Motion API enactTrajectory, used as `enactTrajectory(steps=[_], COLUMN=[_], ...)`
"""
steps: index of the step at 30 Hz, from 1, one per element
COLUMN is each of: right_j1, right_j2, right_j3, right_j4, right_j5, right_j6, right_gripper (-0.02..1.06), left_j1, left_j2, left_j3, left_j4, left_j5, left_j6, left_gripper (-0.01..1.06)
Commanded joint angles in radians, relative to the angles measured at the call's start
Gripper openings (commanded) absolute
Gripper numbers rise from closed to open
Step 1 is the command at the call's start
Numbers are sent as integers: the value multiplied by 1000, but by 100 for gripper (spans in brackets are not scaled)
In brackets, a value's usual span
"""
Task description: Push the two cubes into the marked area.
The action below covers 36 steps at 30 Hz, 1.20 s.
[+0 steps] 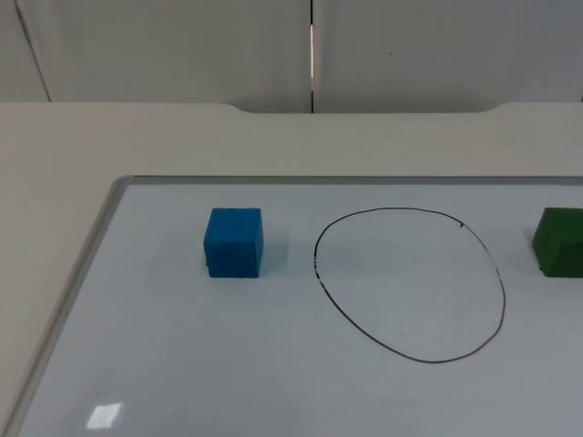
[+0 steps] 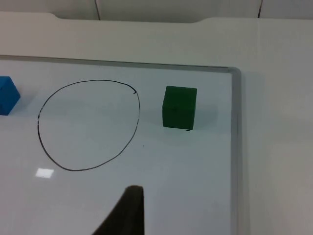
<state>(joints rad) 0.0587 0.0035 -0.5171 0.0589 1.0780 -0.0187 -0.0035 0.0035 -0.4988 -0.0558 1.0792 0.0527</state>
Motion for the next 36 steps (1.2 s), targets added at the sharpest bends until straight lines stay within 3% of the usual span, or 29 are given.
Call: enactTrajectory(steps=[1, 36], right_j1=[-6, -6], right_j2=[-3, -3], right_j3=[3, 3], right_j4=[-5, -5], right_j5=[-1, -1], right_j6=[3, 3], right_gripper=[105, 105], left_j1=[4, 4], left_j2=[-4, -4], left_j3=[4, -11], left_j4=[-12, -34], left_j5=[-3, -26], left_j6=[-6, -6], left_gripper=[105, 105])
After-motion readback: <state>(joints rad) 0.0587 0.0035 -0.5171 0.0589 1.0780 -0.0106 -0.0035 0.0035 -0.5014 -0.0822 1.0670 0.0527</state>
